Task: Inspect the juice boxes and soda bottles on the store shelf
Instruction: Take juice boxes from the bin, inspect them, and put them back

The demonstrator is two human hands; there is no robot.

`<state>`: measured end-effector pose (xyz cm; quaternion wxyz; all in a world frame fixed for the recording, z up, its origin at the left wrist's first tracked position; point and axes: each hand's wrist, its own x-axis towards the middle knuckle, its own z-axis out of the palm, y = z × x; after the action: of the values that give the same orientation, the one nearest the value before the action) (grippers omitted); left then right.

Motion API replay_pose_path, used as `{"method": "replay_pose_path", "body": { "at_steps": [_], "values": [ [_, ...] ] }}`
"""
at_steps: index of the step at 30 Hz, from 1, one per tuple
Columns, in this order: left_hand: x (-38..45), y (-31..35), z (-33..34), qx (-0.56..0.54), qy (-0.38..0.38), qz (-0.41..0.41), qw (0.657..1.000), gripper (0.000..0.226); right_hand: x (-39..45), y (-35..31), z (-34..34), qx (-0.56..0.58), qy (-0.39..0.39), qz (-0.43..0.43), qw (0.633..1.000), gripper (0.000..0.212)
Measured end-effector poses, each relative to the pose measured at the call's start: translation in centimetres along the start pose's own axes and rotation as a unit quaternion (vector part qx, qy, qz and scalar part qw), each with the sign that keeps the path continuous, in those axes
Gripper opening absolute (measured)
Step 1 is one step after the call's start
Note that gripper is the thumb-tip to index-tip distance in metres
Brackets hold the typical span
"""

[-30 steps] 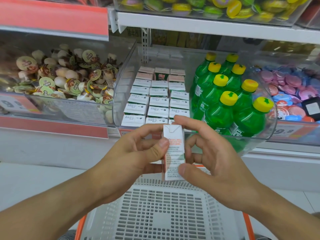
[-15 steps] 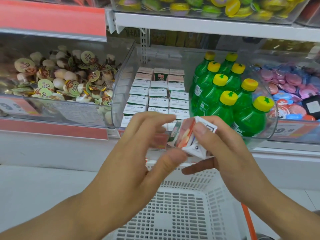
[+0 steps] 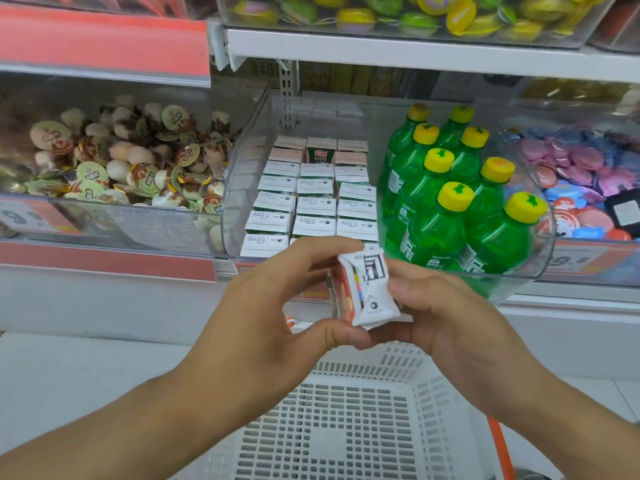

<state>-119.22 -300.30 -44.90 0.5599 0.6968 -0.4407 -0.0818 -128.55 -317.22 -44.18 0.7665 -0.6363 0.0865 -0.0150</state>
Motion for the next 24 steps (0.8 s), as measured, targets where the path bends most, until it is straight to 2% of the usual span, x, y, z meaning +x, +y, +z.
{"method": "replay_pose_path", "body": {
  "at_steps": [7, 16, 19, 22, 24],
  "values": [
    [-0.1, -0.12, -0.05, 0.033, -0.003, 0.015, 0.999, 0.059, -0.26, 0.05, -0.1, -0.058, -0.047, -0.015, 0.997, 0.048],
    [-0.4, -0.34, 0.1, 0.085, -0.004, -0.002, 0.996, 0.06, -0.1, 0.06, -0.04, -0.098, -0.045, 0.016, 0.994, 0.037],
    [-0.47, -0.31, 0.23, 0.057, 0.011, -0.019, 0.998, 0.06, -0.25, -0.16, -0.03, -0.094, -0.041, 0.009, 0.995, 0.036],
    [-0.24, -0.11, 0.15, -0.008, 0.034, -0.027, 0.999, 0.058, -0.39, -0.38, -0.29, -0.097, -0.012, 0.015, 0.995, 0.056],
    [0.09, 0.0, -0.02, -0.078, 0.072, -0.057, 0.993, 0.048, -0.48, -0.38, -0.56, -0.132, 0.001, 0.022, 0.991, 0.062]
  ]
}}
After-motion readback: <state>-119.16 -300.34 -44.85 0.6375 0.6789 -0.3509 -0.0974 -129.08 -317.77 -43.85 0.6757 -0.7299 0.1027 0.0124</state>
